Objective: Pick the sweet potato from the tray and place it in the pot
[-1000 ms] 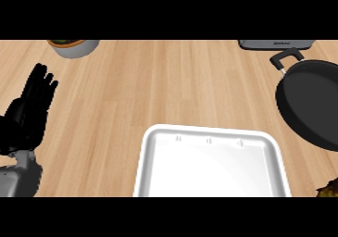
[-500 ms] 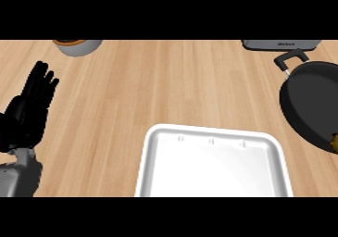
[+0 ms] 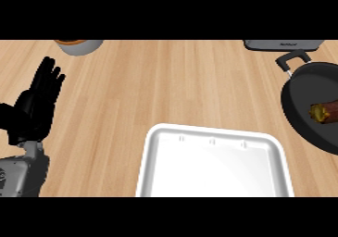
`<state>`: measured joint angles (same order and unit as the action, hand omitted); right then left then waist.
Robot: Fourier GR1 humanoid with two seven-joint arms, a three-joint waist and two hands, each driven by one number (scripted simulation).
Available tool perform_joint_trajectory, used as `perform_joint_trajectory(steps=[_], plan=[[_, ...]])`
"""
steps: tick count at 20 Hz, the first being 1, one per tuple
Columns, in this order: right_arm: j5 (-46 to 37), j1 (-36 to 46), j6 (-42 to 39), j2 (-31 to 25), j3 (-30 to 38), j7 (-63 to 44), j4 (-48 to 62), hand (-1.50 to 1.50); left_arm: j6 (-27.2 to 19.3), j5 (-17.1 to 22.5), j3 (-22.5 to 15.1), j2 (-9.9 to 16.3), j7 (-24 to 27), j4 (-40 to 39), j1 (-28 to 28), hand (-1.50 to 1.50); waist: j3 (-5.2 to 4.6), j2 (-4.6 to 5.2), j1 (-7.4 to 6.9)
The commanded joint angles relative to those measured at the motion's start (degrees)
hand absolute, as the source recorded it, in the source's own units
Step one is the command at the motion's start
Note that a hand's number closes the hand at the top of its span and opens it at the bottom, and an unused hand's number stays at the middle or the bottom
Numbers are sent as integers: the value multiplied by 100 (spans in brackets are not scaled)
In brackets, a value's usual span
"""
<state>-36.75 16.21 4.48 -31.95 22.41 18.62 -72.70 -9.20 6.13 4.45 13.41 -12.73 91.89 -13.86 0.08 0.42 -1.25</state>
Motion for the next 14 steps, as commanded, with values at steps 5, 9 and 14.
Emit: perform_joint_trajectory(steps=[5, 9, 14], plan=[[-143, 1270, 15, -68, -41, 307, 2833, -150, 23, -82, -77, -76, 15, 74, 77, 0, 4, 14, -78], [195, 1582, -584, -138, 14, 1082, 3726, -150, 36, -49, 22, -31, -7, 43, 5, 0, 8, 20, -61], [856, 1943, -1326, -27, 383, 1691, 4231, -150, 203, 101, 106, 26, -41, 10, 77, 0, 9, 9, -48]])
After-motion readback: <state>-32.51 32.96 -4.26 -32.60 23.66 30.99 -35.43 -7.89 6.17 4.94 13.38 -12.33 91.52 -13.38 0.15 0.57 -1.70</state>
